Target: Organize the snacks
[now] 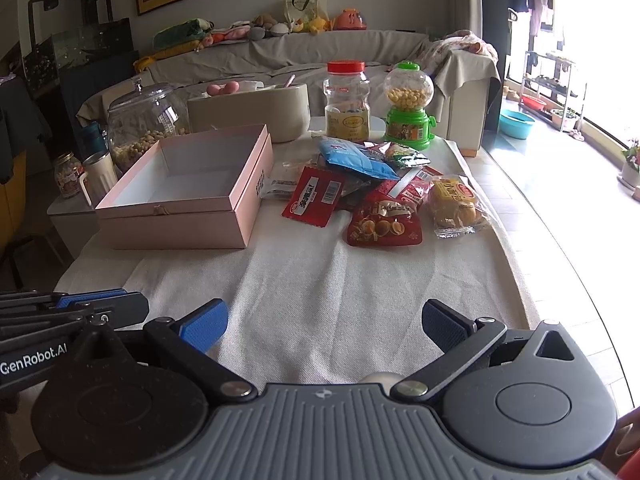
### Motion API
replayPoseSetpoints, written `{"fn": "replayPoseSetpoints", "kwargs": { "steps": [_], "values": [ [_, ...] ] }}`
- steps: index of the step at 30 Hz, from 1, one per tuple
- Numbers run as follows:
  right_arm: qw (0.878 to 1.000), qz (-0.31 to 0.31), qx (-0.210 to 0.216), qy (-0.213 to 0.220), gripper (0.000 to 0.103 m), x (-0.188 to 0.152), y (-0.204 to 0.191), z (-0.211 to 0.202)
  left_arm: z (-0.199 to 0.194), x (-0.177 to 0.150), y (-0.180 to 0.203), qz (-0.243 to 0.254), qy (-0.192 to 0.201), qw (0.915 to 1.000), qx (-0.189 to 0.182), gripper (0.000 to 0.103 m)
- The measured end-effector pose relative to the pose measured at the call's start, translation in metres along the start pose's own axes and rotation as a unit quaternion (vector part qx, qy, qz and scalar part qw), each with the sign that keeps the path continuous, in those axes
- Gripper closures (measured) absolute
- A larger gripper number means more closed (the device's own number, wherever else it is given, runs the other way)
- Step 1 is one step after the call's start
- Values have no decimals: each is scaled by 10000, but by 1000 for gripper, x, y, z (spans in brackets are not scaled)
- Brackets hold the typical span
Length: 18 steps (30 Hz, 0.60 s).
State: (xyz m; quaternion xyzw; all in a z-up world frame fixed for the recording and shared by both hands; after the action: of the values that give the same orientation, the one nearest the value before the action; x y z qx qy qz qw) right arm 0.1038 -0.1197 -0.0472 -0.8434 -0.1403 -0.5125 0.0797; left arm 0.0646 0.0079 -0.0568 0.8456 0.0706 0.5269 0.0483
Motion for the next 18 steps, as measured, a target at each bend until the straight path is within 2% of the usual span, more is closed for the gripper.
{"fn": "replayPoseSetpoints", "kwargs": {
  "steps": [18],
  "values": [
    [10000, 16, -36, 19, 0, 0, 1, -2, 0, -4, -3, -63, -55, 10000, 33, 88]
  ]
}}
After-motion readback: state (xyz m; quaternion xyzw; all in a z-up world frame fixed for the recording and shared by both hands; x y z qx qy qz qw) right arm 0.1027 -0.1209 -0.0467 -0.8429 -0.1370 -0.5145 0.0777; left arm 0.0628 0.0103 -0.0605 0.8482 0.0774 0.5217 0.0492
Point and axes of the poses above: each gripper's, at about its wrist camera, not at the fingertips, and z roughly the way its jaws point, y to its right, x to its top, the point moved 8 cm from there along z, roughly the way its jaws point, and after that the axes turned 13 degrees about y, right-handed, at the moved point
